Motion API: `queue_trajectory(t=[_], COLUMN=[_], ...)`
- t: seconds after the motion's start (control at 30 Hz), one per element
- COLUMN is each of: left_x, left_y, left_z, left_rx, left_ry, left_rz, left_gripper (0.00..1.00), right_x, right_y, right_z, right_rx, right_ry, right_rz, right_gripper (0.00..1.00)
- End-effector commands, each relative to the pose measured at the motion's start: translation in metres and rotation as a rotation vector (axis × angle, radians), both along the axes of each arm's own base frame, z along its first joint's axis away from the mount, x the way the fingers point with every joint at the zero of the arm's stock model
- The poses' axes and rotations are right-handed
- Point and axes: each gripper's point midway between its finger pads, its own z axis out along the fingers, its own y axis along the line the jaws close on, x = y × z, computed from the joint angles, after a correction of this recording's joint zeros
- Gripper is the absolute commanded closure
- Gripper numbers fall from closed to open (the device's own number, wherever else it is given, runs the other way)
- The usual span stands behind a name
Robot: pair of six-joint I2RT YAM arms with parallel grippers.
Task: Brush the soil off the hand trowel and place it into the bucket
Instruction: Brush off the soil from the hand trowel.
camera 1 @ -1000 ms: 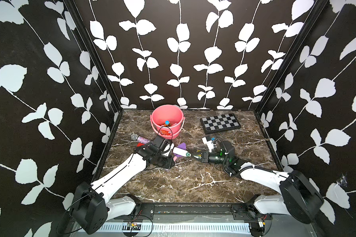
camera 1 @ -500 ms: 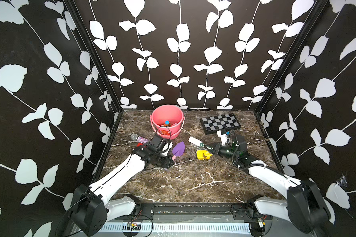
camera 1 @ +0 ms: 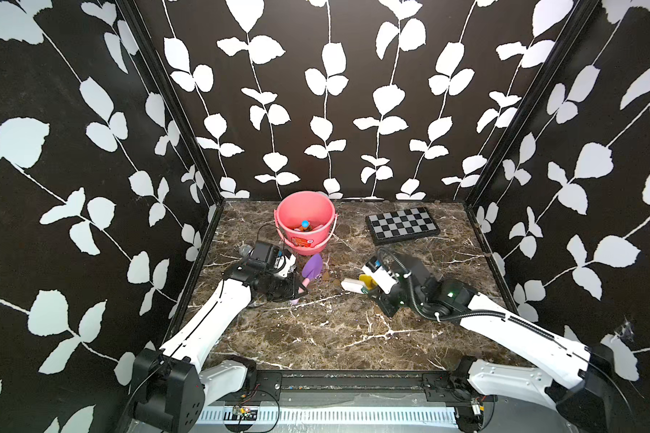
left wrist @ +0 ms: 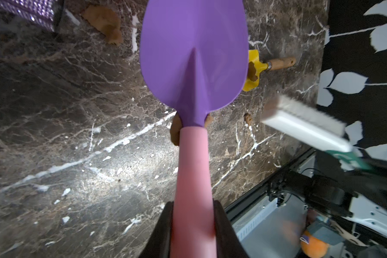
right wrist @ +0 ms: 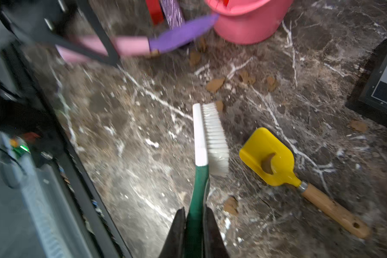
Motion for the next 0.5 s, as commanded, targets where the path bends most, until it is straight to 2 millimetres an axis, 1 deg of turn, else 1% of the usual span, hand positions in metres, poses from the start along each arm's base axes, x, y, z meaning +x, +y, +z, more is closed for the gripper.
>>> queue_trajectory(t=[0.0,0.13,0.23,0.33,0.4,0.47], left_x=[-0.006,-0.012,-0.018,-0.022,-0.026,-0.029], left_y=[-0.014,-0.028,-0.028,-0.027,-0.029,-0.029], left_z=[0.014,0.01,0.004,0.0,-0.002,-0.004], left_rx=[-0.144,-0.26,-0.258,-0.255,-0.266,-0.26], left_ry=[0.034,0.109,0.145,0.162,0.182,0.195], left_rz=[0.025,0.039,0.026,0.017,0.001,-0.015], left_gripper=[1.0,1.0,1.0,1.0,1.0,1.0], right_x=[-0.003,-0.022,-0.037,-0.049,-0.055,-0.056], right_y=[0.003,0.051,0.077,0.094,0.101,0.103], right_z=[-0.012,-0.019,-0.019,-0.014,-0.01,-0.004], right_rx=[-0.271,-0.312,-0.267,-0.209,-0.175,-0.156], right_ry=[-0.211,-0.362,-0.416,-0.448,-0.464,-0.486], right_rz=[0.178,0.414,0.556,0.662,0.706,0.724], right_gripper=[1.0,1.0,1.0,1.0,1.0,1.0])
